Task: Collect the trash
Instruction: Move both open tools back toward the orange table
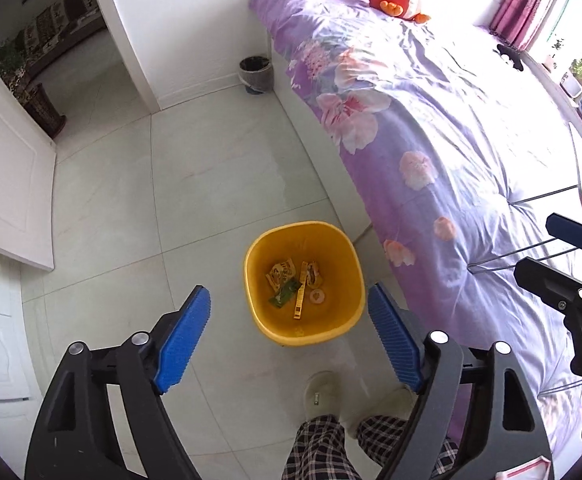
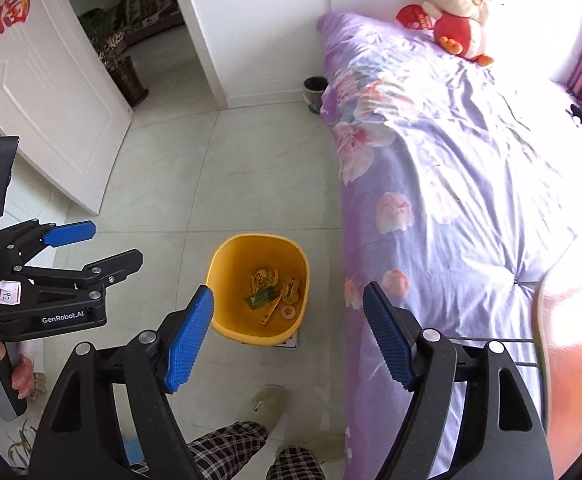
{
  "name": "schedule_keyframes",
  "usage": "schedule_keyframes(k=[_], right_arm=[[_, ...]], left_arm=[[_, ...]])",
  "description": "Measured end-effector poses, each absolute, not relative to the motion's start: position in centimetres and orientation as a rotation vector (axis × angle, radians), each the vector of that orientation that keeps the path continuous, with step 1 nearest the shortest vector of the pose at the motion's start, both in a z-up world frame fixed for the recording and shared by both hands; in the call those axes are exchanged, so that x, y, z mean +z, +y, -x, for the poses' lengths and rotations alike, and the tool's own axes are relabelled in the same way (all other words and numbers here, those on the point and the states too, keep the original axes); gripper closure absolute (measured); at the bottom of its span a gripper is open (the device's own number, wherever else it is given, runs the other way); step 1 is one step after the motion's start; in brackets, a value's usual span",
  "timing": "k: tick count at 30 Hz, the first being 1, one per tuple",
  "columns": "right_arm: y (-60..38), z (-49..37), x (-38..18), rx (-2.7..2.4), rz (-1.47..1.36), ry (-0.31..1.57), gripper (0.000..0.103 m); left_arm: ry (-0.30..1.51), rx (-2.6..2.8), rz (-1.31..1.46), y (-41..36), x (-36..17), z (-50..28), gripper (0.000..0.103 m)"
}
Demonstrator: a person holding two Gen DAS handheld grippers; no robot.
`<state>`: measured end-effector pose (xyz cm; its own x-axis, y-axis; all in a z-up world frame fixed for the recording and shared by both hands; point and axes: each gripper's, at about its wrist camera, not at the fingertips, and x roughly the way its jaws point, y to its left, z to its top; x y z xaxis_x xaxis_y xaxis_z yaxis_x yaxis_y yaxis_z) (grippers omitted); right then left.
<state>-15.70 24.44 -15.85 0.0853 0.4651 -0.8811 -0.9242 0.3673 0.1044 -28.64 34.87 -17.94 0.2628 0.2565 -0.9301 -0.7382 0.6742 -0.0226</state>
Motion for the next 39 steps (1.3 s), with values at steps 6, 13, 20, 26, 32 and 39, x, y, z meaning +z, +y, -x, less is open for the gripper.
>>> schedule_keyframes(k=[6, 13, 20, 26, 32, 39], right_arm=[[19.1, 15.5, -11.7, 0.993, 0.488, 0.918, 0.012], [11.7, 14.0, -9.6, 0.784, 0.37, 0.871, 0.007], [5.1, 13.2, -8.8, 0.589, 0.268, 0.864, 0.007], [-0.7, 13.7, -8.3, 0.431, 0.191, 0.863, 0.007], [-5.6, 13.8, -8.3, 0.296, 0.127, 0.864, 0.007], [-11.5, 12.9, -8.1, 0.198, 0.068, 0.866, 0.007]], left_arm=[[1.053, 0.647, 0.41, 32.1, -14.2, 26.9, 0.011], [0.986, 0.512, 0.308, 28.4, -11.1, 23.6, 0.008], [0.943, 0.336, 0.2, 23.6, -9.5, 20.2, 0.006], [0.928, 0.197, 0.123, 19.8, -8.8, 17.7, 0.005], [0.927, 0.073, 0.055, 16.2, -8.6, 15.3, 0.005], [0.934, -0.012, -0.003, 11.8, -8.3, 13.0, 0.005]])
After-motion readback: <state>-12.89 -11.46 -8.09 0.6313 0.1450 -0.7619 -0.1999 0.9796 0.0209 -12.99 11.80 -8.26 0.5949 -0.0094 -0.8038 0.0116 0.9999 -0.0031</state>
